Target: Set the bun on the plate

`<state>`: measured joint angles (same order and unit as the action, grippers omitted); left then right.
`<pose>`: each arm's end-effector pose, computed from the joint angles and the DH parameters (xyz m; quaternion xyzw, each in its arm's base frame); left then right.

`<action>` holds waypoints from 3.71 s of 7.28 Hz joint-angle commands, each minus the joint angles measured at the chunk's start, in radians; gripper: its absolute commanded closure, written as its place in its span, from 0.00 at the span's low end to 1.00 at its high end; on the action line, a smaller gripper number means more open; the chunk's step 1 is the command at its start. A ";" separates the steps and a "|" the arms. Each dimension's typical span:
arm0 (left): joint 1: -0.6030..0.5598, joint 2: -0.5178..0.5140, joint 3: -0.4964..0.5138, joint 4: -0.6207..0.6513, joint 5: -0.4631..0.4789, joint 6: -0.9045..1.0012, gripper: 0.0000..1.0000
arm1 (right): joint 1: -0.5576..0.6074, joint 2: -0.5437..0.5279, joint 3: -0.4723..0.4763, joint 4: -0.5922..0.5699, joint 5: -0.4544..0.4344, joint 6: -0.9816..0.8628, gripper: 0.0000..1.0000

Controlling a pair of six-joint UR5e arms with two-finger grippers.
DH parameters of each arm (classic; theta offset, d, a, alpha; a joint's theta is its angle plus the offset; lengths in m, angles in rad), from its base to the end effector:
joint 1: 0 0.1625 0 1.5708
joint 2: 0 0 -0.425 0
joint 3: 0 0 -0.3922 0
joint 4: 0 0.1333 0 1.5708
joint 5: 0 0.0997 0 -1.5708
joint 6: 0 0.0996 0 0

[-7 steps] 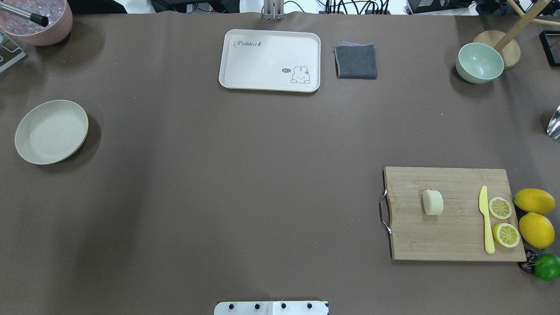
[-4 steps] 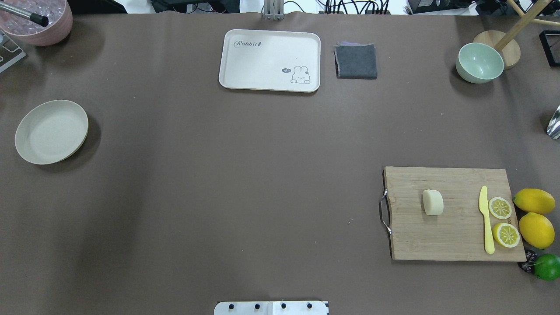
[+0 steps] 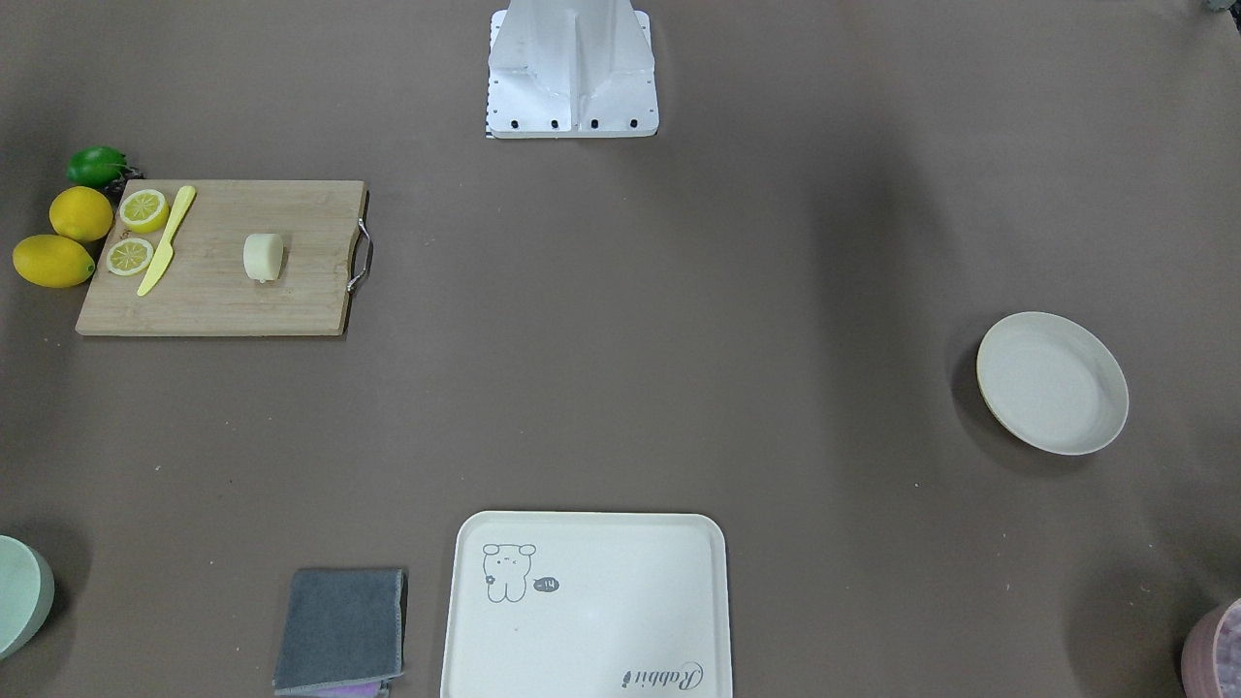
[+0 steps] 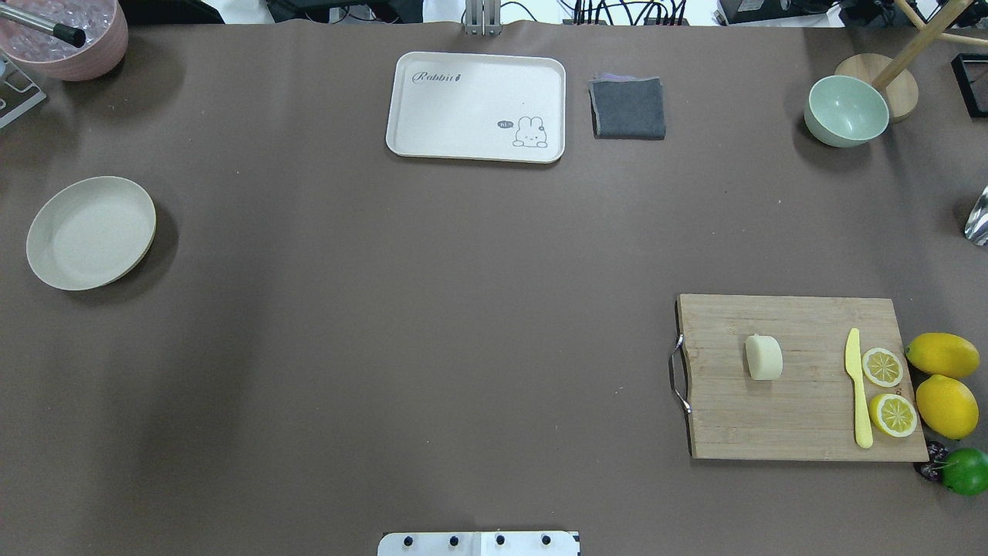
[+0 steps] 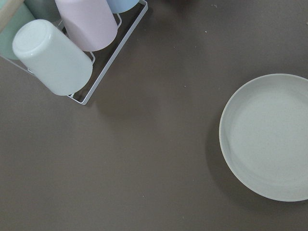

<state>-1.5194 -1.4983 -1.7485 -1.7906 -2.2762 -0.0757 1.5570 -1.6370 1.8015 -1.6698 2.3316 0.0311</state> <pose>-0.0441 -0.4808 0.5852 0.1299 0.3498 0.0446 0.9267 0.0582 -0.4638 0.5878 0.0221 -0.3717 -0.0041 0.9281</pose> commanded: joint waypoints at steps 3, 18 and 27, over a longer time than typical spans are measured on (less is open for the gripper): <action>0.065 -0.102 0.229 -0.242 -0.014 -0.135 0.02 | 0.000 0.009 0.004 0.001 0.002 0.015 0.00; 0.361 -0.169 0.550 -0.716 0.000 -0.527 1.00 | -0.003 0.048 0.004 0.001 0.000 0.062 0.00; 0.521 -0.355 0.134 -0.424 0.059 -1.159 1.00 | -0.046 0.055 0.010 0.045 0.041 0.062 0.00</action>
<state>-1.1162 -1.8398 -1.5201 -2.2194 -2.2949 -1.0521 1.5251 -1.5826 1.8133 -1.6352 2.3726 0.0923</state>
